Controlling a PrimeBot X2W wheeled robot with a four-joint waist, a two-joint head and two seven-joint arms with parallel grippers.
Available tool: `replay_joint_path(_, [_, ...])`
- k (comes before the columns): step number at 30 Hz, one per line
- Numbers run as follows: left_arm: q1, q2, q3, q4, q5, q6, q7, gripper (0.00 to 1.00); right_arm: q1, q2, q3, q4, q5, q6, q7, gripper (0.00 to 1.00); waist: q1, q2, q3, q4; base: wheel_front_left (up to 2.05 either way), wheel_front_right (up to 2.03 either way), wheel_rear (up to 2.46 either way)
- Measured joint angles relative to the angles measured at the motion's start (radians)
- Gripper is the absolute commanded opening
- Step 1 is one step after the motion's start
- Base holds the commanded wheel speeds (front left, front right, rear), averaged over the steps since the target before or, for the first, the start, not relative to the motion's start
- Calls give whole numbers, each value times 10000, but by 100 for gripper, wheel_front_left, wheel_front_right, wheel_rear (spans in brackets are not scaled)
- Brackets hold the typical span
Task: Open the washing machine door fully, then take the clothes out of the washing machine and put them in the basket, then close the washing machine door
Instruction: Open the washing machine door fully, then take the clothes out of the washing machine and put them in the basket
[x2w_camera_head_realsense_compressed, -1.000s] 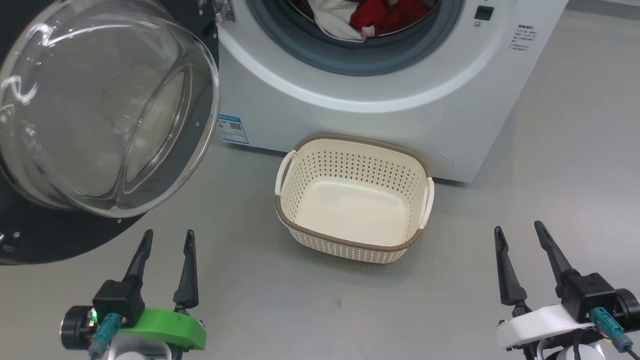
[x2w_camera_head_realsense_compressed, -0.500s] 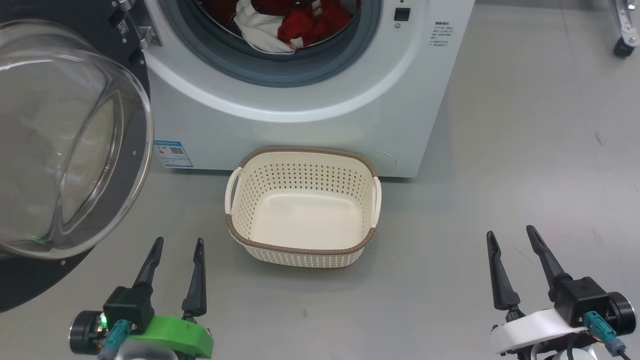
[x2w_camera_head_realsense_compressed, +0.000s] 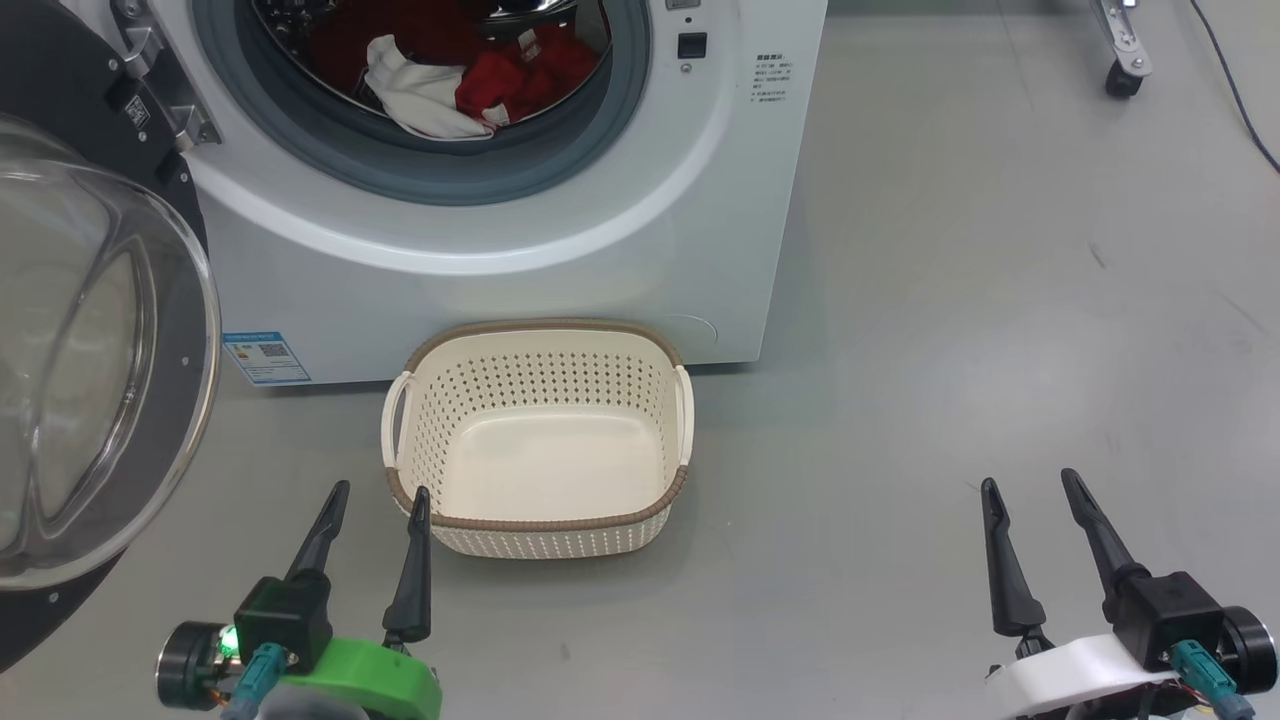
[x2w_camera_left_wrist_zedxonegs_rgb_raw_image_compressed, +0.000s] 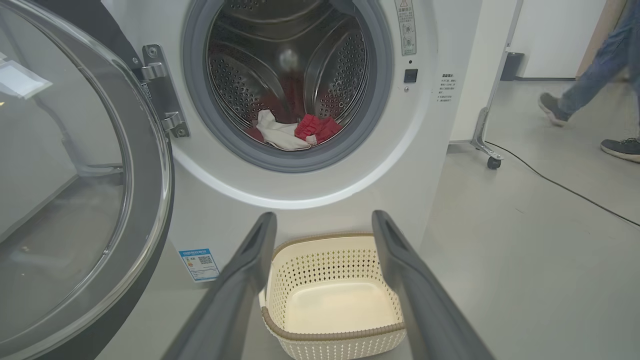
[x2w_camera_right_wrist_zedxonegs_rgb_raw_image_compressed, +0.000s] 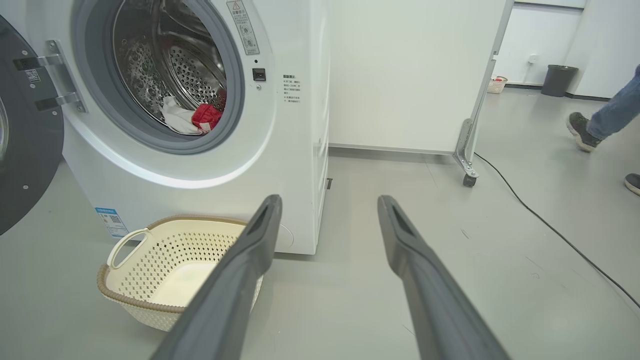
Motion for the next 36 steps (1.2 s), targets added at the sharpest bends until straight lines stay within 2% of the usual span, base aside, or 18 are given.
replay_joint_path(36, [57, 17, -123, 38, -17, 180, 46, 100, 314, 73, -46, -236, 75, -96, 0, 100, 0, 0, -286, 41, 8, -8, 0])
